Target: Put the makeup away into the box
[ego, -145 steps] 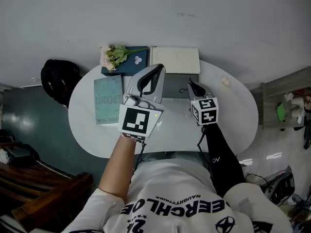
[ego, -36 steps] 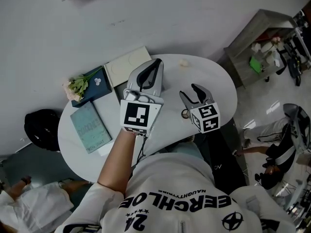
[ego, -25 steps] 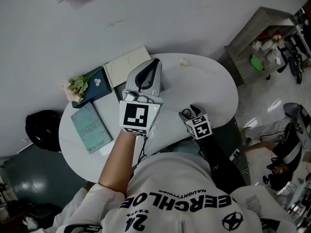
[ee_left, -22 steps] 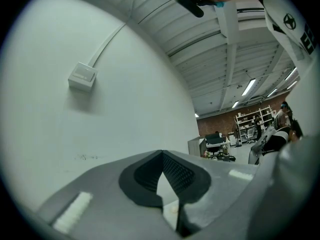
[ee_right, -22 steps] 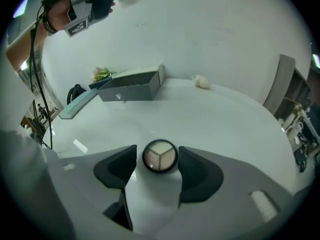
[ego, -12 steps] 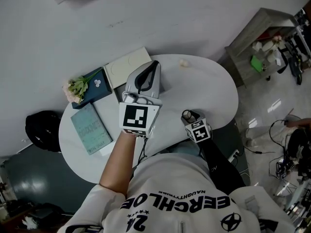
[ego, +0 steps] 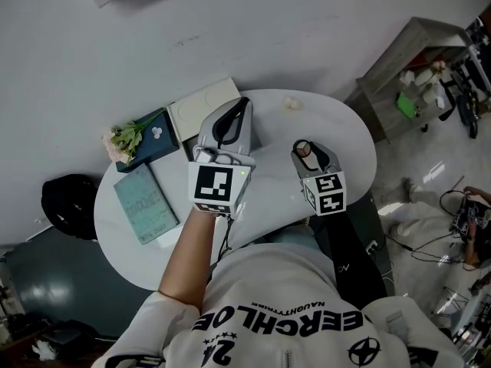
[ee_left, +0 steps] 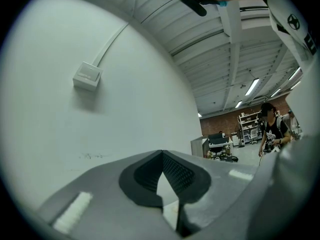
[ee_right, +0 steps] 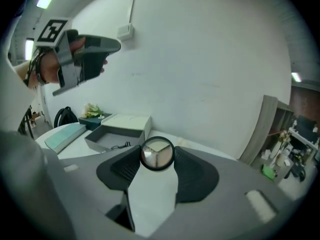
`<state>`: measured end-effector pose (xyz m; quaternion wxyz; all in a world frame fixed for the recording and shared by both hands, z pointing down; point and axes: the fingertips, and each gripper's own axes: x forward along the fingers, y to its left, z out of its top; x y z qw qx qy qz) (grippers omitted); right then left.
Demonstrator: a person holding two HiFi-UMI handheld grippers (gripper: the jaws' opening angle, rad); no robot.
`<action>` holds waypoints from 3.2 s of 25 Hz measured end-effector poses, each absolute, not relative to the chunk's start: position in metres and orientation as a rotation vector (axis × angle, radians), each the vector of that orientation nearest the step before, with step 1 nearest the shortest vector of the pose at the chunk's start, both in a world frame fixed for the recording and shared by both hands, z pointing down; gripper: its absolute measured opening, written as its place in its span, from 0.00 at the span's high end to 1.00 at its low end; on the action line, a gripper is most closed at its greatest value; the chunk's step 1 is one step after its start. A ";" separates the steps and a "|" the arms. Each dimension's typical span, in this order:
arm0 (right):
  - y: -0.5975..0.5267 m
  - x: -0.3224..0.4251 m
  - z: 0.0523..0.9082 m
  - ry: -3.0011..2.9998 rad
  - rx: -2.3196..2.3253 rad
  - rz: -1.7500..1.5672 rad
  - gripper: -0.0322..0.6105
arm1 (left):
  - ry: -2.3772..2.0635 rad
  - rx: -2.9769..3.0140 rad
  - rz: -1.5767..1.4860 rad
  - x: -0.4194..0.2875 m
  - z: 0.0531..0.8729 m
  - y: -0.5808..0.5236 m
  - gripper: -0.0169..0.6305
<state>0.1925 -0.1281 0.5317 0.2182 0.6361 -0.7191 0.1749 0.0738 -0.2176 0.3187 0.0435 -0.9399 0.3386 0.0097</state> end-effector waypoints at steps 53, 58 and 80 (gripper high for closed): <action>-0.210 -0.003 0.384 -2.459 1.481 0.030 0.57 | 1.563 -2.593 -0.083 -0.128 0.325 -0.224 0.97; -0.219 -0.037 0.425 -2.426 1.316 0.097 0.57 | 1.602 -2.581 -0.093 -0.143 0.330 -0.225 0.97; -0.223 -0.096 0.600 -2.187 0.979 0.473 0.57 | 1.801 -2.525 -0.121 -0.208 0.361 -0.218 0.97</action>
